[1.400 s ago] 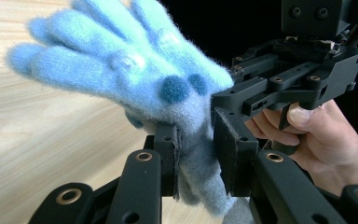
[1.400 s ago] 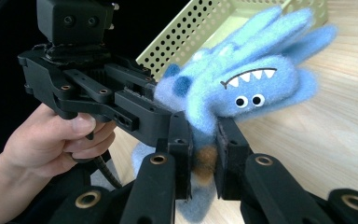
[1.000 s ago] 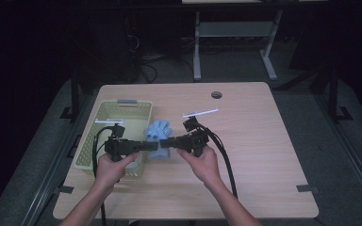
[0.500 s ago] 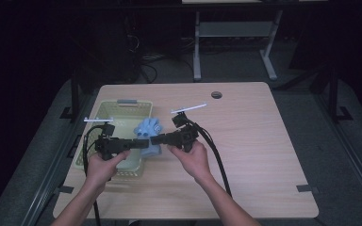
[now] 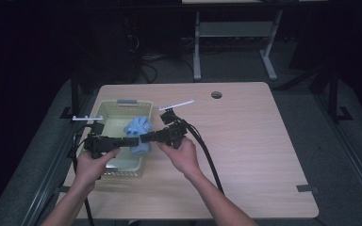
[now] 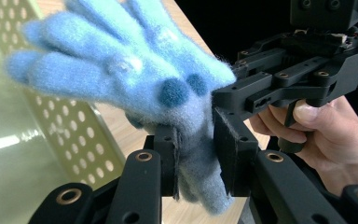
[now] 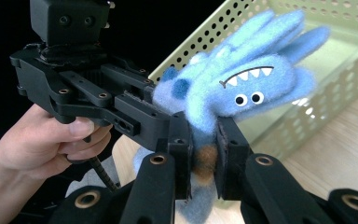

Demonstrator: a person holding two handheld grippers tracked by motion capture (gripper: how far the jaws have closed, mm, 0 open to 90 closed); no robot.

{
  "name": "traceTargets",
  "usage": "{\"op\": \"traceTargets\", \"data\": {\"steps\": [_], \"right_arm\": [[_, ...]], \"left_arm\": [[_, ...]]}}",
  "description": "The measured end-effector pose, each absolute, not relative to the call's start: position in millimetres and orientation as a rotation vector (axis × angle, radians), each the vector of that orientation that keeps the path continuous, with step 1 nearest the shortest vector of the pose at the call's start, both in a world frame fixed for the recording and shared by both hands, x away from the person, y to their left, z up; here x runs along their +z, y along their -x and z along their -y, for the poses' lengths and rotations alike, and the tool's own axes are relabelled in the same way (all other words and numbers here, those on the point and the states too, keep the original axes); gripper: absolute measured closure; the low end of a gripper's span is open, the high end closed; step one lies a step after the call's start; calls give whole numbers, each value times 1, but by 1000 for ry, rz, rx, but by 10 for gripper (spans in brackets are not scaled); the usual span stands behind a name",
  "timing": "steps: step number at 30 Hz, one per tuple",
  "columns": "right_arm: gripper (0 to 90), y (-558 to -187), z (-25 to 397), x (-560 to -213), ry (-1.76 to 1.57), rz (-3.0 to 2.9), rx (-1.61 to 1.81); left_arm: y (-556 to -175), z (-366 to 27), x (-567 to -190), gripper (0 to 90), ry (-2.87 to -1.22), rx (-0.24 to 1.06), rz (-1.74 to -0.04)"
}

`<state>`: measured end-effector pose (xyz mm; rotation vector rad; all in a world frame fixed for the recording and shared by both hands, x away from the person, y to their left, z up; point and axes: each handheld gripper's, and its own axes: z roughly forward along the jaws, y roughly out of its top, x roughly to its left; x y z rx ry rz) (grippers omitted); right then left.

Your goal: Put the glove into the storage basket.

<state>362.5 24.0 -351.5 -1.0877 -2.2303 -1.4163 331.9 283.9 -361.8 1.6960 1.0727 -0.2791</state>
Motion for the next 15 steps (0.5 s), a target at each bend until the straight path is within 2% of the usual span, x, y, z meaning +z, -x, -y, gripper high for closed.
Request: {"op": "traceTargets", "data": {"steps": [15], "right_arm": [[789, -377, -57, -358, 1058, 2200, -1393]], "left_arm": [[-337, -315, -364, 709, -1678, -272, -1140]]}}
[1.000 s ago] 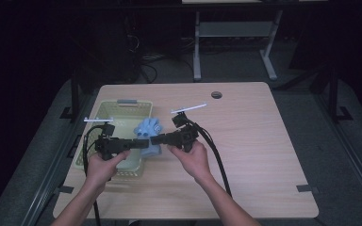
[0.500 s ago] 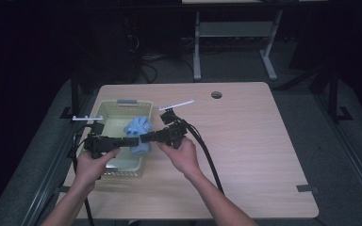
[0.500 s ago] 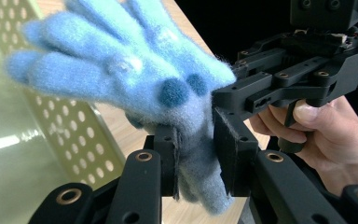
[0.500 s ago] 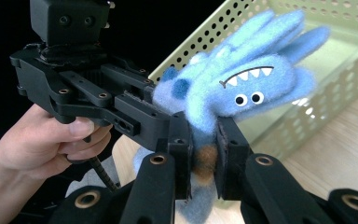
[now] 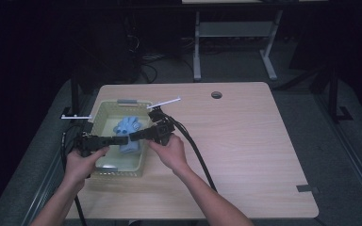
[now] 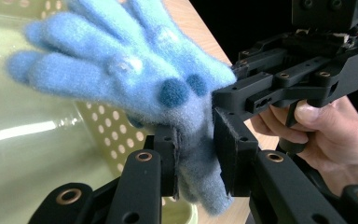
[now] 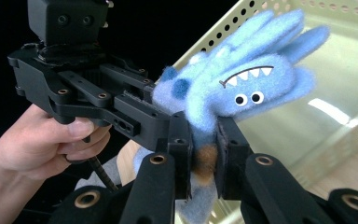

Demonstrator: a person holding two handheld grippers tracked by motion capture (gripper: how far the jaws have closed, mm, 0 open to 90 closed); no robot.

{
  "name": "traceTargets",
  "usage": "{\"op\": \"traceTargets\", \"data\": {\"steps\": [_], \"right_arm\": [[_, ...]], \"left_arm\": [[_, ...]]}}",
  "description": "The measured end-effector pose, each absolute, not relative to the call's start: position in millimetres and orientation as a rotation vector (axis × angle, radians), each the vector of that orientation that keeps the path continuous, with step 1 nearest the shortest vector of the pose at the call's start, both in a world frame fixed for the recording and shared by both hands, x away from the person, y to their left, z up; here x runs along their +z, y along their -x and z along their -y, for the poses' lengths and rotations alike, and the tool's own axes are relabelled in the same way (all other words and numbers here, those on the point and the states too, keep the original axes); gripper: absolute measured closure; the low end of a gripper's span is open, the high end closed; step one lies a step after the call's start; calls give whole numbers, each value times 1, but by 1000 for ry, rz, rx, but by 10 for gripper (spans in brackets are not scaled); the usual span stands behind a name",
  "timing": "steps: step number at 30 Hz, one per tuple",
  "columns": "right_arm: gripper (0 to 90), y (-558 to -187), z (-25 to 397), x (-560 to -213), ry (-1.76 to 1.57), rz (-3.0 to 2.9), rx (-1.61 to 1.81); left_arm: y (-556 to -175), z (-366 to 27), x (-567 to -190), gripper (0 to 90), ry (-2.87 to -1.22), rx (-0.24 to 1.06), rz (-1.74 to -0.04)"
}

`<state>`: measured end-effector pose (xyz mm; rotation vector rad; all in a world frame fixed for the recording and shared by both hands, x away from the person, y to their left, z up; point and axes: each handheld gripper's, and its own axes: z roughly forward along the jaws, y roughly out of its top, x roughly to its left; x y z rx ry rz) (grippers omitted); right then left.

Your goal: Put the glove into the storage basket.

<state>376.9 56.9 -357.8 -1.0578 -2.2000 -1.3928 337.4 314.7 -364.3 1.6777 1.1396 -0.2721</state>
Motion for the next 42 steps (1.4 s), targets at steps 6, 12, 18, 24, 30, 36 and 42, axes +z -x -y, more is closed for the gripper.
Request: {"op": "traceTargets", "data": {"steps": [6, 12, 18, 24, 30, 36, 42], "right_arm": [[789, -381, -68, -361, 1049, 2191, -1386], [789, -386, -76, -364, 1049, 2178, -1386], [789, -388, -86, -368, 1050, 2191, -1375], [789, -390, -96, -372, 1049, 2183, -1368], [789, -393, -102, -375, 1064, 2174, -1361], [788, -396, -107, -376, 1071, 2185, -1361], [785, -400, -114, -379, 1083, 2182, -1348]], "left_arm": [[-338, -325, -365, 709, -1674, -262, -1158], [-341, -331, -366, 708, -1673, -255, -1175], [-342, -341, -371, 707, -1666, -258, -1199], [-341, -350, -373, 707, -1660, -252, -1222], [-344, -354, -375, 707, -1656, -251, -1242], [-348, -357, -374, 707, -1670, -239, -1259], [-354, -361, -375, 707, -1686, -236, -1280]]}}
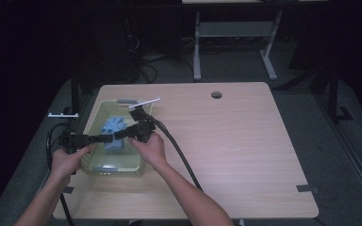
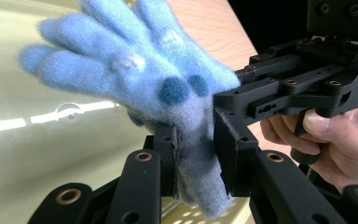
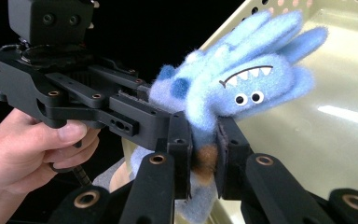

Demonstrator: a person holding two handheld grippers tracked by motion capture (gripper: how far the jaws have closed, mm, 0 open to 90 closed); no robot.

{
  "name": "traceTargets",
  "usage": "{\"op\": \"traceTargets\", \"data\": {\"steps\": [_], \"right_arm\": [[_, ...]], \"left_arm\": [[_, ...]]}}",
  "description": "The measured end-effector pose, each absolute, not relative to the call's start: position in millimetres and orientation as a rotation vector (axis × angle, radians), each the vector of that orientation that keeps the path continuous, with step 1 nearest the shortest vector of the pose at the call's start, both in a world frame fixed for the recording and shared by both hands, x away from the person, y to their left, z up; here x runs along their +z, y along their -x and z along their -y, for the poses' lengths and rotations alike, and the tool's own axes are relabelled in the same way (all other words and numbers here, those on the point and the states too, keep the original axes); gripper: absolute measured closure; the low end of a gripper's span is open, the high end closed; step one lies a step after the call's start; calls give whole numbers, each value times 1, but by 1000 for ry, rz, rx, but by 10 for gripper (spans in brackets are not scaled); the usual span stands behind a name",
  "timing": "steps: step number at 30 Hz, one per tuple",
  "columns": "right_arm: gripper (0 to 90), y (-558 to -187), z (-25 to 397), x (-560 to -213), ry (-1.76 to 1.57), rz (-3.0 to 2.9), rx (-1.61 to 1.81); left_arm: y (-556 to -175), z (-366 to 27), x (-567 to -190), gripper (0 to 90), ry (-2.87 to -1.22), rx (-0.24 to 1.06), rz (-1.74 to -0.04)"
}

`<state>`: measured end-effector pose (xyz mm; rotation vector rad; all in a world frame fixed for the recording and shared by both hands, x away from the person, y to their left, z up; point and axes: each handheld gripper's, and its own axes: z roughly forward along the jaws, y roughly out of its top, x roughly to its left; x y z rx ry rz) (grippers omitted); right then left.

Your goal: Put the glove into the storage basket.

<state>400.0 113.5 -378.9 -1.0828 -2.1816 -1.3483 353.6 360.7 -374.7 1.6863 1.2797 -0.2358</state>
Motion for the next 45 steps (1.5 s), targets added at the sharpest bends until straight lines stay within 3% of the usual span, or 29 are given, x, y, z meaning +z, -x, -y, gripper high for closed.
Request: {"op": "traceTargets", "data": {"steps": [45], "right_arm": [[761, -411, -140, -416, 1126, 2374, -1072]], "left_arm": [[-372, -351, -408, 708, -1928, -245, -1426]]}}
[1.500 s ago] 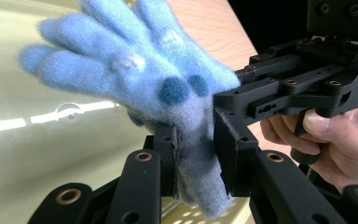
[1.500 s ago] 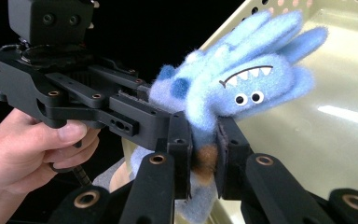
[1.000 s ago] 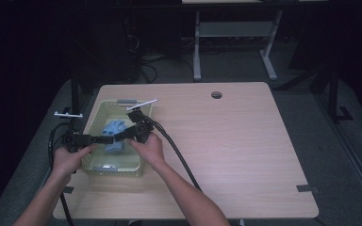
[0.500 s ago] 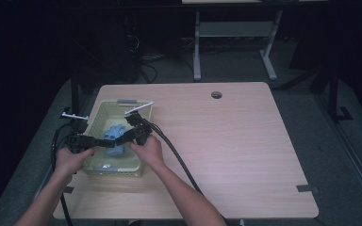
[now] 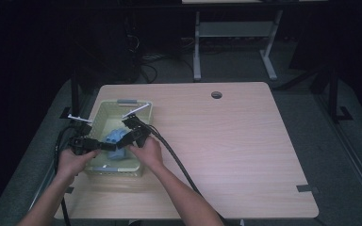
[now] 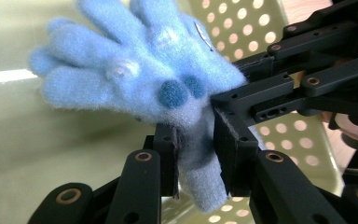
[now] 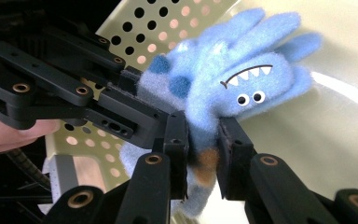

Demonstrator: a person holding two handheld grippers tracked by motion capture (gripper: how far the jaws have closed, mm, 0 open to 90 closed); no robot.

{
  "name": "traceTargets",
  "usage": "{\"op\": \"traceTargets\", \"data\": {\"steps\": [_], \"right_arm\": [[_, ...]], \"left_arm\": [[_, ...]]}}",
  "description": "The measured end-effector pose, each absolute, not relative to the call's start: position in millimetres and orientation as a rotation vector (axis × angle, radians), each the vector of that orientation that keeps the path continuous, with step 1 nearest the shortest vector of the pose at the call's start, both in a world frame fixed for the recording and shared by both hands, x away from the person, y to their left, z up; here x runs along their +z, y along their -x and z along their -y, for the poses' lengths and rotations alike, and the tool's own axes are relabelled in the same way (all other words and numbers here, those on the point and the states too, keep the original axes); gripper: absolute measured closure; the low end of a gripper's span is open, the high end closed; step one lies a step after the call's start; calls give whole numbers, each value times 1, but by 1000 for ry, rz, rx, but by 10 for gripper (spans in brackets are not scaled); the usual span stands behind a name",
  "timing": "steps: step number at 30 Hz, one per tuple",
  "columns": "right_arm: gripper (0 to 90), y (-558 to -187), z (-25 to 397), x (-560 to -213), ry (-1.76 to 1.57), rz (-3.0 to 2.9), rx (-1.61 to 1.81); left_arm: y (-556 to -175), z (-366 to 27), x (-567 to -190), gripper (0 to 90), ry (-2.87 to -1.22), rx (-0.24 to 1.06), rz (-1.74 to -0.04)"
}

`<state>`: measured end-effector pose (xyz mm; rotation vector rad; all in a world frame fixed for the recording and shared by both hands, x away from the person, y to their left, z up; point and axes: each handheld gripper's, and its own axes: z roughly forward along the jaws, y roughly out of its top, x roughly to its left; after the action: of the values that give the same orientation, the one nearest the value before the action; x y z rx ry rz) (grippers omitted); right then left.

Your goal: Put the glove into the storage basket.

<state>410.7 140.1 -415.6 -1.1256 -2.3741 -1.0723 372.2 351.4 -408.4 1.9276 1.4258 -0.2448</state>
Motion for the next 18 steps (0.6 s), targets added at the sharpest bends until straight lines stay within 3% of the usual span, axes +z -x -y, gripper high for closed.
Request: {"op": "traceTargets", "data": {"steps": [18], "right_arm": [[727, -405, -146, -407, 1135, 2570, -1030]], "left_arm": [[-378, -341, -410, 712, -2042, -174, -1492]]}}
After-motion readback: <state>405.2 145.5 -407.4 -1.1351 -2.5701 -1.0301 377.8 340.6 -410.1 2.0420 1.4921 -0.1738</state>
